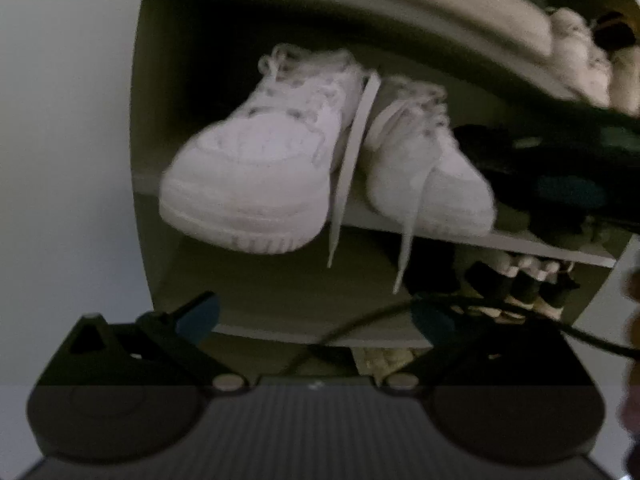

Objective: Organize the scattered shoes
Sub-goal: 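Push the white sneakers deeper onto the shelf with the open right tool, then nudge the white sneakers into line and withdraw the right tool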

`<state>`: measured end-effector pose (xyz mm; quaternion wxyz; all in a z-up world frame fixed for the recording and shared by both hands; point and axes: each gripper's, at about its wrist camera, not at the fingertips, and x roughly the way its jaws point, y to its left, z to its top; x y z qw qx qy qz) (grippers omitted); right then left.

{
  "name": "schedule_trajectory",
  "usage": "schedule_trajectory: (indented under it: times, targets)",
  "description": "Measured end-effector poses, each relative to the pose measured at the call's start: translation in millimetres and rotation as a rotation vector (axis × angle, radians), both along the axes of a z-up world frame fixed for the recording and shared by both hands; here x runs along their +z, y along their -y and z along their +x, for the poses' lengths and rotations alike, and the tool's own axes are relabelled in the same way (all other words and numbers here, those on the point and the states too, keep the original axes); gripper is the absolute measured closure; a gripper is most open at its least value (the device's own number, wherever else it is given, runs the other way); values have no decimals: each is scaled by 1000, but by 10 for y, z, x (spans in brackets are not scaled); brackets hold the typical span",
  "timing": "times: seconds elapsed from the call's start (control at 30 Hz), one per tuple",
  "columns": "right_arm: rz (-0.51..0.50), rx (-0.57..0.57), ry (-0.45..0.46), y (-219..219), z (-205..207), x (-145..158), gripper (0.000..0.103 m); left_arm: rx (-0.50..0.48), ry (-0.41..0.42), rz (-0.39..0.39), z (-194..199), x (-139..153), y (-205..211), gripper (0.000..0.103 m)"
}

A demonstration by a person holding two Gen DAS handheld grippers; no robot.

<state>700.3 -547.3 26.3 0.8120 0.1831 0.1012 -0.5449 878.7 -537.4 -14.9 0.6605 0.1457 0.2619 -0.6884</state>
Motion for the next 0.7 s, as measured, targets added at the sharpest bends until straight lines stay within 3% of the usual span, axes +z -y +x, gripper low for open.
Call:
schedule_trajectory:
  times: [0.17,0.27,0.4,0.5,0.7]
  targets:
    - [31,203,-63,209,560,43,22,15,44,-8,-3,16,-161,1]
    - [116,222,-86,337,743,-3,22,58,113,-15,27,30,-183,1]
    - [145,267,-76,352,860,24,22,42,117,-19,143,21,-231,0]
    - [205,317,-50,347,943,41,22,23,185,-35,129,6,-296,0]
    - [217,336,-245,259,1283,-61,20,22,190,22,138,-67,-247,1]
